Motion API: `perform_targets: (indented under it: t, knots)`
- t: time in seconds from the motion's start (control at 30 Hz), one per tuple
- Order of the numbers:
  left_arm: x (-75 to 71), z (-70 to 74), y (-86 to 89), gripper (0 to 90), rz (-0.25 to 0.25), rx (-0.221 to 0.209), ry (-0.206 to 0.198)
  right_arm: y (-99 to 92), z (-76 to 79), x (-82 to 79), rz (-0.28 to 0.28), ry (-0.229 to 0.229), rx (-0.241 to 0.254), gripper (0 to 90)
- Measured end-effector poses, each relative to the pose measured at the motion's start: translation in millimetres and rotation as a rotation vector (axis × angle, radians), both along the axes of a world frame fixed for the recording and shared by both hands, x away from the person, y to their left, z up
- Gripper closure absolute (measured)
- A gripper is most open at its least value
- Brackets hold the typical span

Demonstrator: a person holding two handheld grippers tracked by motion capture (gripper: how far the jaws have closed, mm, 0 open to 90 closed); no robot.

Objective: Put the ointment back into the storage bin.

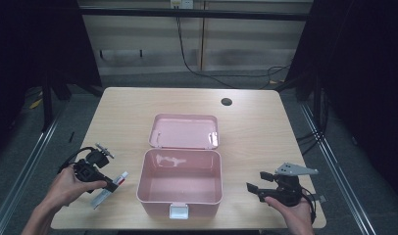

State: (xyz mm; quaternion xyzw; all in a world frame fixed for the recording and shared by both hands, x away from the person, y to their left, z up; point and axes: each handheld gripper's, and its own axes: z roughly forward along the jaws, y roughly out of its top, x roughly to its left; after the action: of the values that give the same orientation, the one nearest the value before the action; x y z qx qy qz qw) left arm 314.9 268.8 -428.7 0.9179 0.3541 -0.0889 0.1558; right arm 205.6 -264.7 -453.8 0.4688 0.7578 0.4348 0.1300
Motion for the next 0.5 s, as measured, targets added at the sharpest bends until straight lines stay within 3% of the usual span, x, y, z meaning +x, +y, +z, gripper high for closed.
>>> perform_targets:
  t: [0.07, 0.3, 0.4, 0.5]
  knots:
    - [-2.2, 5.6, -1.1, 71.1, -0.031, 0.002, -0.004, 0.0, 0.0, 0.0, 0.001, 0.0, 0.0, 28.3]
    - [-5.3, 18.5, -3.7, 71.1, -0.071, 0.004, -0.013, 0.7, 0.0, 0.0, 0.004, 0.002, -0.001, 28.3]
    - [-4.4, 24.0, -5.0, 71.2, -0.063, 0.01, -0.027, 0.7, 0.0, 0.1, 0.005, 0.002, -0.001, 28.3]
    - [-4.8, 27.9, -5.1, 71.2, -0.065, -0.024, -0.018, 0.8, 0.2, -0.2, 0.004, 0.0, 0.0, 28.3]
